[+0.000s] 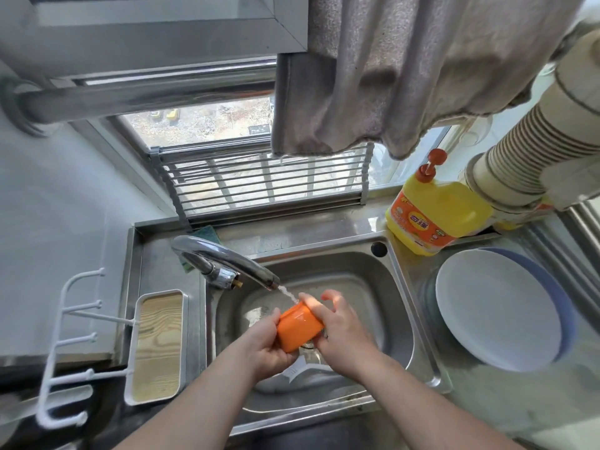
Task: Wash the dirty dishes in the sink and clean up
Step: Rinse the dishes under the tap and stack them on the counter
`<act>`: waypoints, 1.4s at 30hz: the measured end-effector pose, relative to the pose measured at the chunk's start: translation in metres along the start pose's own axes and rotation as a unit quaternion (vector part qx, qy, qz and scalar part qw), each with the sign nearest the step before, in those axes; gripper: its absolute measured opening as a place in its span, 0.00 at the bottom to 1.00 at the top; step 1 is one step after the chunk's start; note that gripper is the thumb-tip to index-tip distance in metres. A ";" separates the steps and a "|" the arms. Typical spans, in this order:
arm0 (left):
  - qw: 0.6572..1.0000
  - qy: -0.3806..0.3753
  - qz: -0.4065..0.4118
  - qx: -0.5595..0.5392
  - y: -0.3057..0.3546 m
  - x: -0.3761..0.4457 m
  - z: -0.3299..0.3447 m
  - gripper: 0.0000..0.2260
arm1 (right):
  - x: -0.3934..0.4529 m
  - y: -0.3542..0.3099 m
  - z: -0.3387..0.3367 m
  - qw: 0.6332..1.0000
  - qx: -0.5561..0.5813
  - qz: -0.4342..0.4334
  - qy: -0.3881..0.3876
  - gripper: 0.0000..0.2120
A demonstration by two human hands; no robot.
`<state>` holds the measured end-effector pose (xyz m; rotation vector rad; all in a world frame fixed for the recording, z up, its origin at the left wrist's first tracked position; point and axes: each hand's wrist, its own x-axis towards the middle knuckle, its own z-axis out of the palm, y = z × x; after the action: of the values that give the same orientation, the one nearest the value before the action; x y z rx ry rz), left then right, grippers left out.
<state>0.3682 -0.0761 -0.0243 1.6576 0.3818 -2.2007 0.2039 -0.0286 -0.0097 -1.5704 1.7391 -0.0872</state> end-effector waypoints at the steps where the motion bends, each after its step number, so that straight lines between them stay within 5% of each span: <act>1: 1.000 -0.019 -0.011 0.010 0.000 0.003 -0.001 0.29 | -0.001 -0.002 -0.002 1.000 0.000 -0.007 0.012 0.32; 8: 0.981 -0.041 0.055 0.181 -0.008 -0.007 0.004 0.23 | 0.003 -0.001 0.004 0.967 0.180 0.173 0.044 0.25; 14: 0.979 -0.018 0.128 0.157 -0.007 -0.003 -0.007 0.28 | 0.000 -0.020 0.006 0.803 0.521 0.288 -0.026 0.14; 20: 0.978 -0.044 0.165 0.120 -0.007 -0.004 -0.016 0.28 | 0.001 -0.027 0.008 0.734 0.616 0.281 -0.045 0.09; 24: 0.991 -0.059 0.095 0.073 -0.015 -0.003 -0.016 0.32 | -0.004 -0.024 0.010 0.745 0.603 0.279 -0.051 0.14; 28: 0.996 -0.018 -0.049 0.068 -0.036 0.006 -0.014 0.35 | -0.015 -0.020 0.009 0.731 0.551 0.393 -0.089 0.29; 33: 0.998 -0.019 0.009 0.055 -0.050 0.009 0.021 0.29 | -0.020 -0.010 -0.009 0.767 0.565 0.304 0.015 0.21; 39: 0.993 0.000 -0.017 0.116 -0.054 0.014 0.049 0.31 | -0.035 0.018 -0.030 0.784 0.564 0.259 0.033 0.17; 42: 0.984 0.038 -0.022 0.172 -0.070 0.006 0.070 0.25 | -0.049 0.038 -0.041 0.757 0.575 0.311 -0.010 0.21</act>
<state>0.2760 -0.0430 -0.0108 1.9289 0.0556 -2.3429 0.1461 0.0049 0.0228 -0.0718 1.5488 -0.6599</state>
